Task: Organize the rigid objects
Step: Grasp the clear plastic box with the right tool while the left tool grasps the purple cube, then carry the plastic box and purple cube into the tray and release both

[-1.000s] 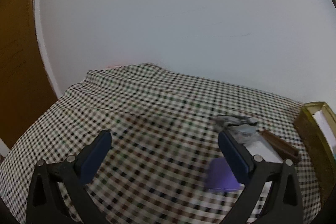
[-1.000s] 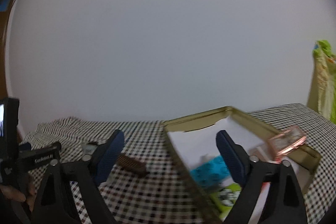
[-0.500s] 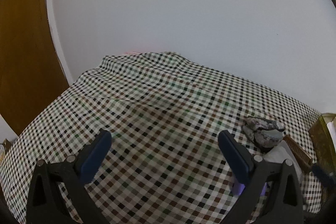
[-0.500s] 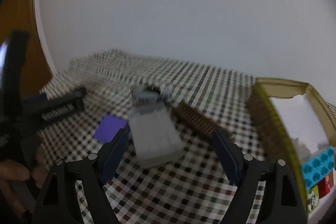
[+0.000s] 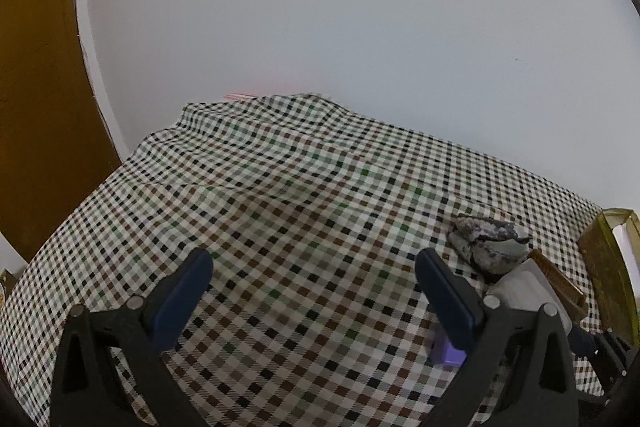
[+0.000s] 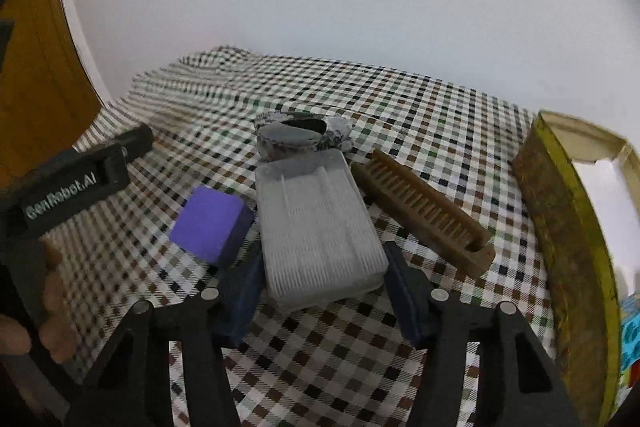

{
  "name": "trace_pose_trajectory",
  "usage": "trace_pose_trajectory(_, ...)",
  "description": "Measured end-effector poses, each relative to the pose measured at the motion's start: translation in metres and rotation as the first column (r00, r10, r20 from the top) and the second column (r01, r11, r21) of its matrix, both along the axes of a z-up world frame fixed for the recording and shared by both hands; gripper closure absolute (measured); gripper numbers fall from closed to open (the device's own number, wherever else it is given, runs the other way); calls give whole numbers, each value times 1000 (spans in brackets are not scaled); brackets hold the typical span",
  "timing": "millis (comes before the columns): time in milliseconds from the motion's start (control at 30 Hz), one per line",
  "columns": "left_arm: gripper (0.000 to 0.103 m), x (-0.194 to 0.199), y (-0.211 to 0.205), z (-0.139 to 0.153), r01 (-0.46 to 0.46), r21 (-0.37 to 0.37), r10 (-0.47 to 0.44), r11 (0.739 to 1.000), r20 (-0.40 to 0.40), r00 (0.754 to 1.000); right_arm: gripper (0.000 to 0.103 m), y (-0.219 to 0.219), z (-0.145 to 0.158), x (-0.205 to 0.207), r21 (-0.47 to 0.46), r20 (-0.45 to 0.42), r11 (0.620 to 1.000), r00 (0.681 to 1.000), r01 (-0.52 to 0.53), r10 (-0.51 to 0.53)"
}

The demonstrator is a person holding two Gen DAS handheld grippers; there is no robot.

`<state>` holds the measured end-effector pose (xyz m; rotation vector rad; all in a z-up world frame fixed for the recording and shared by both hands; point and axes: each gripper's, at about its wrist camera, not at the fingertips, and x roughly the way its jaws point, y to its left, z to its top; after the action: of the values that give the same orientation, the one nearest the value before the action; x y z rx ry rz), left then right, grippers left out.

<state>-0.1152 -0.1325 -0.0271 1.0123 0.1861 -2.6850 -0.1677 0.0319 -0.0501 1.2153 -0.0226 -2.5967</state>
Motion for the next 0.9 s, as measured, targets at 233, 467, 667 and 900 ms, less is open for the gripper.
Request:
trace_pose_trajectory(233,1,1,20,-2,132,14,-133,991,14,991,44,29,11,24,-145,-66,988,996,48,-58)
trace_pose_trajectory(467,7,0,47,-14,270,10,-270,963,62,961,45,53,24,48,-201,-133,976,985,81,-109)
trace_pose_trajectory(667,10,1,63,-20,326,-18,-323,945,97,941,45,64,33,52,-245,-159,965,978,91,-133)
trace_pose_trajectory(900,46,-6,54,-29,344,87,-353,935,146,924,45,70,45,62,-232,-229,968,961,100,-154)
